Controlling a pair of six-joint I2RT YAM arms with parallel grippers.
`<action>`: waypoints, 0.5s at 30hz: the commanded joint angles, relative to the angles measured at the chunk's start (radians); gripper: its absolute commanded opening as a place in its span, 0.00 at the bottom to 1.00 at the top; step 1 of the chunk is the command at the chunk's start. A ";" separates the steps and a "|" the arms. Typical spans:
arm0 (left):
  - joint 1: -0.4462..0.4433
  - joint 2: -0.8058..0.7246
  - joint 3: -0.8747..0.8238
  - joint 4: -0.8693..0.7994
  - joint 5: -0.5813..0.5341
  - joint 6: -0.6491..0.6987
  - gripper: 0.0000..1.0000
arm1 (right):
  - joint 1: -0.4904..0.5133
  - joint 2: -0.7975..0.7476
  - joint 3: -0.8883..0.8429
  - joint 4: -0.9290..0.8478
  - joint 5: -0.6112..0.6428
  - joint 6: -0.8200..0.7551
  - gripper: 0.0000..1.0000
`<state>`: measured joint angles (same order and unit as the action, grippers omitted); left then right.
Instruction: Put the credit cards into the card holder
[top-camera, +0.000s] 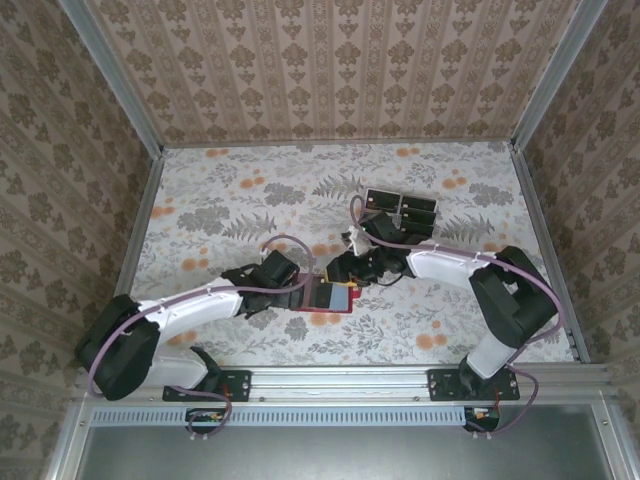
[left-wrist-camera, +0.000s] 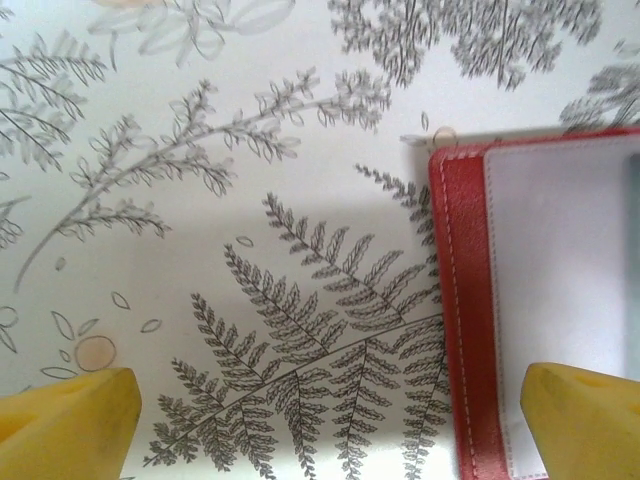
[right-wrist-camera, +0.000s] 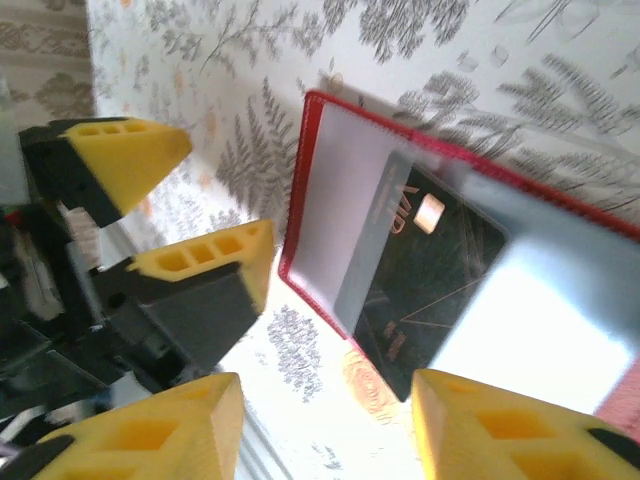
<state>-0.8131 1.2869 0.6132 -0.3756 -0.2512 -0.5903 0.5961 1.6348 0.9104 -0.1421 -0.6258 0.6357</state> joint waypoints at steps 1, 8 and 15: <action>0.031 -0.035 0.021 -0.032 -0.010 0.016 1.00 | 0.042 -0.033 0.057 -0.212 0.209 -0.042 0.42; 0.102 -0.017 0.008 -0.018 -0.001 0.042 1.00 | 0.135 0.019 0.147 -0.351 0.448 -0.060 0.04; 0.116 0.025 -0.004 -0.004 0.007 0.052 1.00 | 0.183 0.094 0.186 -0.381 0.518 -0.062 0.00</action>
<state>-0.7048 1.2934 0.6144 -0.3740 -0.2497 -0.5629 0.7673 1.7000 1.0676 -0.4599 -0.1810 0.5819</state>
